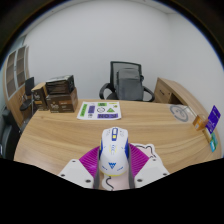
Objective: Arrange mouse
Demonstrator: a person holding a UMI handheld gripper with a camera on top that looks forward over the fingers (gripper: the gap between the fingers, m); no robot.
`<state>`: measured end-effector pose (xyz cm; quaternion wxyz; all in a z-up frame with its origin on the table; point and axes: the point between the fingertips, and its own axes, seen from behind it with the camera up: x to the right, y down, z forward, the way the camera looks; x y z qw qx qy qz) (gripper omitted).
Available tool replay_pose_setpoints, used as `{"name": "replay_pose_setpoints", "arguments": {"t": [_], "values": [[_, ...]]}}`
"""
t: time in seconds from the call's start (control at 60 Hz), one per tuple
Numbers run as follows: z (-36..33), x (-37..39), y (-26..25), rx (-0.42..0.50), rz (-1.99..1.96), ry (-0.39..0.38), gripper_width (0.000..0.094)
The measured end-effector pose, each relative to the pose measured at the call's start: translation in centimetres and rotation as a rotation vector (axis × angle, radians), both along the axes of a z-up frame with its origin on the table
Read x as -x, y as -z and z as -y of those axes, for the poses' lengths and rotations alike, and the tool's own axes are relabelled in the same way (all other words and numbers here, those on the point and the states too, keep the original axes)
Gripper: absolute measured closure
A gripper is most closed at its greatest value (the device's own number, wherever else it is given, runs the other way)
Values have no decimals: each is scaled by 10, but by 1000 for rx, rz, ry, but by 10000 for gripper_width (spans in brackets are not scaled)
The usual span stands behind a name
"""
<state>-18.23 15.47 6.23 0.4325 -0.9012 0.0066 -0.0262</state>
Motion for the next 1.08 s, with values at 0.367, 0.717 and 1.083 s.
{"name": "replay_pose_setpoints", "arguments": {"t": [0.367, 0.717, 1.083], "values": [[18, -58, 69, 90, -134, -28, 514], [55, -38, 28, 85, -92, -28, 102], [202, 52, -58, -11, -161, 102, 104]]}}
